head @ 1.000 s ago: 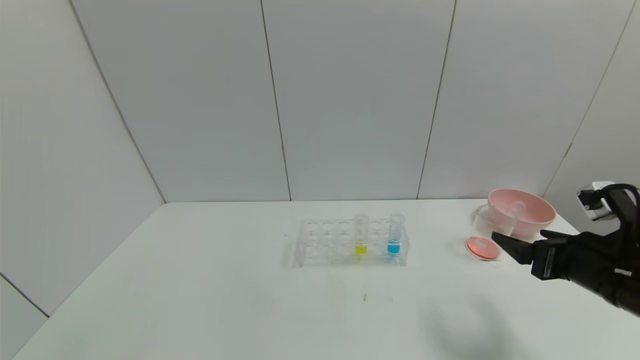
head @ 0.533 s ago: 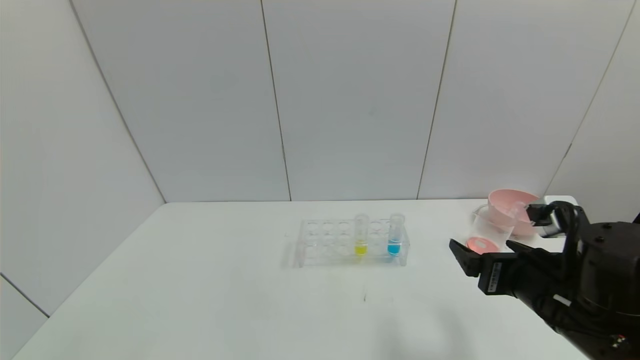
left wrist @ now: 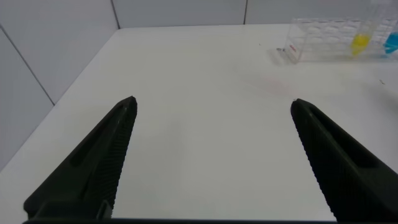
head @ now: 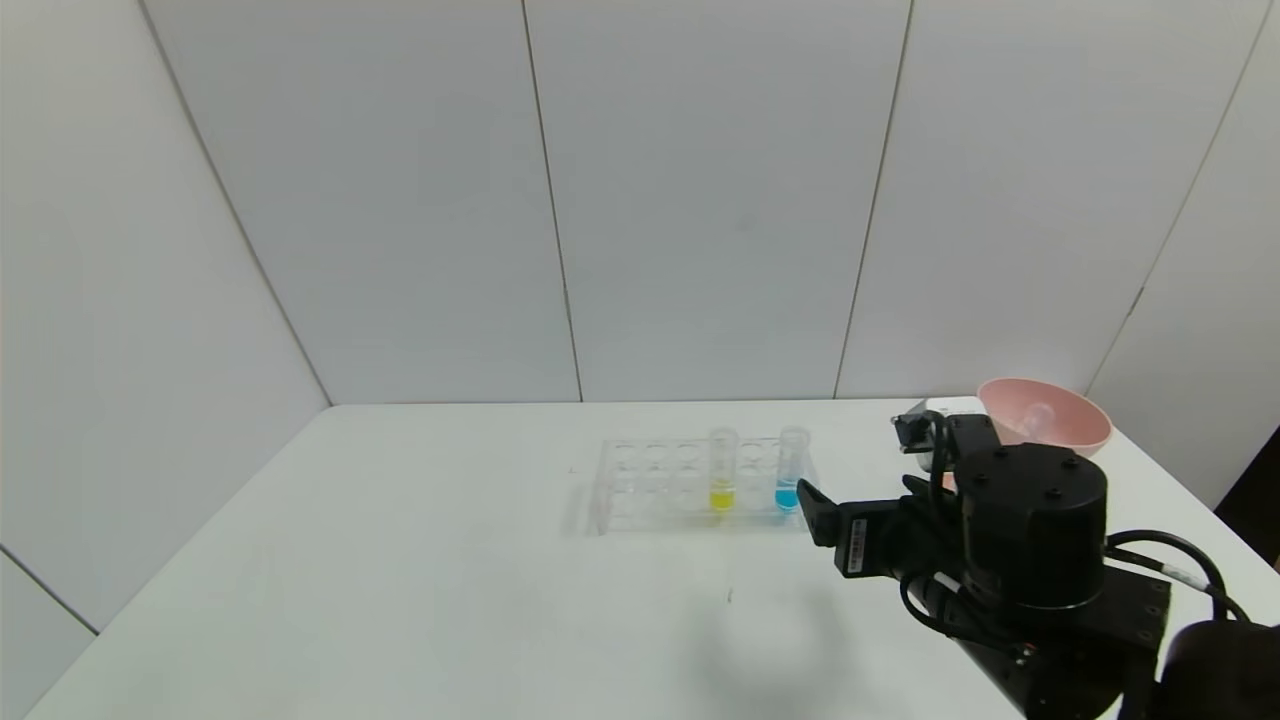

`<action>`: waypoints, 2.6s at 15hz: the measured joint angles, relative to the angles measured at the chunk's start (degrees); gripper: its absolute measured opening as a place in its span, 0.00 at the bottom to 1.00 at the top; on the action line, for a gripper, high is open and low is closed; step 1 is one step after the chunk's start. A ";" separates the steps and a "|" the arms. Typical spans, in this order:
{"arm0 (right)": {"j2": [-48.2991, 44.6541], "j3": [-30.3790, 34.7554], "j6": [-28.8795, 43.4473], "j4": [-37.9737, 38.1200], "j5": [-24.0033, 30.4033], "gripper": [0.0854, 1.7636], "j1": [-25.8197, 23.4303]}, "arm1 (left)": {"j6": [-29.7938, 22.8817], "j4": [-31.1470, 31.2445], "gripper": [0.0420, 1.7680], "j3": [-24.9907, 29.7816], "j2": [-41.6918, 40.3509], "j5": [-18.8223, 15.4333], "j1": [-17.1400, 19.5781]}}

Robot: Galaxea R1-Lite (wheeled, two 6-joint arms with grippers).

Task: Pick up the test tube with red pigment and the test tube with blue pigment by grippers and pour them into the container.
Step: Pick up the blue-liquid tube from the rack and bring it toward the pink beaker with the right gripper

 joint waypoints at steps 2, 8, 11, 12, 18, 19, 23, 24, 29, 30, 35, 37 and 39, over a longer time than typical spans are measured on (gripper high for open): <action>3.40 -2.62 0.06 0.00 -0.33 0.96 0.09 | -0.02 0.00 1.00 0.00 0.00 0.00 0.00; 12.80 -11.61 -0.05 -0.07 -0.55 0.96 -1.38 | 0.00 0.00 1.00 0.00 0.00 0.00 0.00; 15.82 -15.41 -0.30 -0.05 -0.63 0.96 -2.86 | -0.02 0.02 1.00 0.00 0.00 0.00 0.00; 16.70 -16.52 -0.60 -0.05 -0.63 0.96 -3.33 | -0.02 0.00 1.00 0.00 0.00 0.00 0.00; 19.54 -19.10 -2.38 -0.07 -0.61 0.97 -4.00 | -0.02 0.00 1.00 0.00 0.00 0.00 0.00; 19.77 -19.16 -2.44 -0.11 -0.61 0.97 -3.91 | -0.02 0.00 1.00 0.00 0.00 0.00 0.00; 20.29 -19.31 -3.06 -0.11 -0.55 0.97 -3.63 | 0.00 0.00 1.00 0.00 0.00 0.00 0.00; 20.32 -19.42 -3.21 -0.11 -0.52 0.97 -3.61 | 0.00 0.00 1.00 0.00 0.00 0.00 0.00; 20.85 -19.88 -3.28 -0.20 -0.55 0.57 -3.55 | -0.02 0.02 1.00 0.00 0.00 0.00 0.00; 20.92 -19.88 -3.28 -0.18 -0.57 0.50 -3.47 | -0.02 0.00 1.00 0.00 0.00 0.00 0.00; 21.20 -19.94 -3.21 -0.16 -0.55 0.24 -3.27 | -0.02 0.00 1.00 0.00 0.00 0.00 0.00; 21.20 -19.97 -3.23 -0.16 -0.50 0.24 -3.19 | -0.02 0.00 1.00 0.00 0.00 0.00 0.00; 21.18 -19.97 -3.36 -0.16 -0.44 0.24 -3.16 | -0.02 0.00 1.00 0.00 0.00 0.00 0.00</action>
